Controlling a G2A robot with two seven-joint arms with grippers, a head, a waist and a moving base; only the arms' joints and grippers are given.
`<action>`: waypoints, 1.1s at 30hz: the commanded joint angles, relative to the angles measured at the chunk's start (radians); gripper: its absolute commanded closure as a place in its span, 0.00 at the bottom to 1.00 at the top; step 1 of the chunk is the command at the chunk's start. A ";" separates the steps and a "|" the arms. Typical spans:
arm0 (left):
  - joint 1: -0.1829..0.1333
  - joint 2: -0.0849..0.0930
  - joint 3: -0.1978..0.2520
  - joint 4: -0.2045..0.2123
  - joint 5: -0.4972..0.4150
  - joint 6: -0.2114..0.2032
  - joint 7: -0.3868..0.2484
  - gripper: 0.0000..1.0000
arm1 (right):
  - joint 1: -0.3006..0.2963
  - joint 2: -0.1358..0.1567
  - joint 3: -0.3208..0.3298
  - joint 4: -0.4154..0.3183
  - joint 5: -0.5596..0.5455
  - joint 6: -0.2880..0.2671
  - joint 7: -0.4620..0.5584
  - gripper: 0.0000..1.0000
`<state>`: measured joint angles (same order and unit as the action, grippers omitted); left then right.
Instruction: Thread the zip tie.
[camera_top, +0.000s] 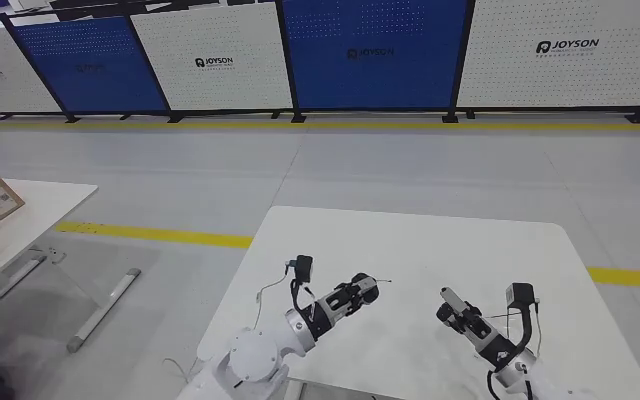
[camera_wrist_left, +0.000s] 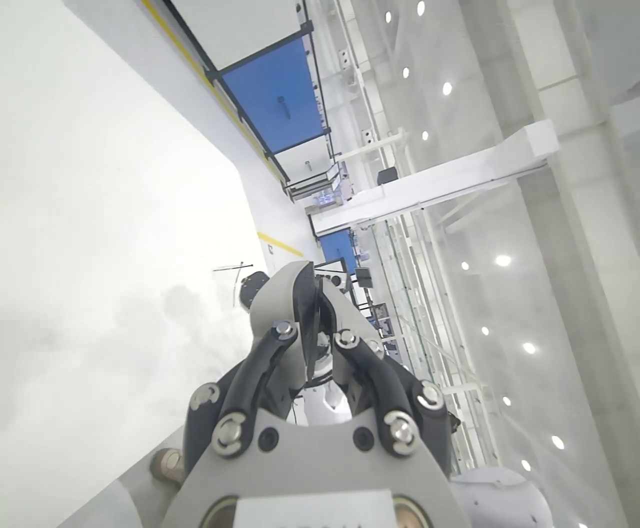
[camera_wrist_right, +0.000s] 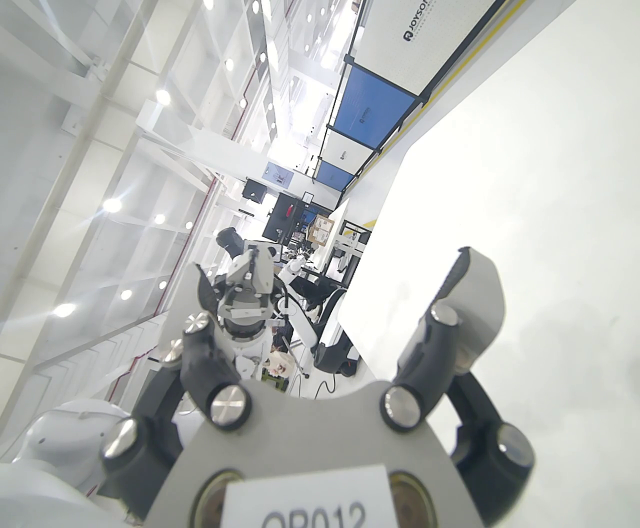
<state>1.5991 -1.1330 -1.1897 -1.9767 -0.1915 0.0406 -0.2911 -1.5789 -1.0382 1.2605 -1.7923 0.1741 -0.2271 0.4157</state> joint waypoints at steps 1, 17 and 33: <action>-0.007 -0.002 0.011 0.024 0.006 0.006 0.007 1.00 | 0.000 0.000 0.000 0.000 0.000 0.000 0.000 0.00; -0.028 -0.009 0.078 0.063 0.107 0.066 0.065 1.00 | 0.000 0.000 0.000 0.000 0.000 0.000 0.000 0.00; 0.021 -0.002 0.062 -0.005 0.064 -0.072 0.005 1.00 | 0.000 0.000 0.000 0.000 0.000 0.000 0.000 0.00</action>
<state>1.6207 -1.1349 -1.1279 -1.9819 -0.1287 -0.0316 -0.2865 -1.5789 -1.0382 1.2605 -1.7923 0.1741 -0.2271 0.4157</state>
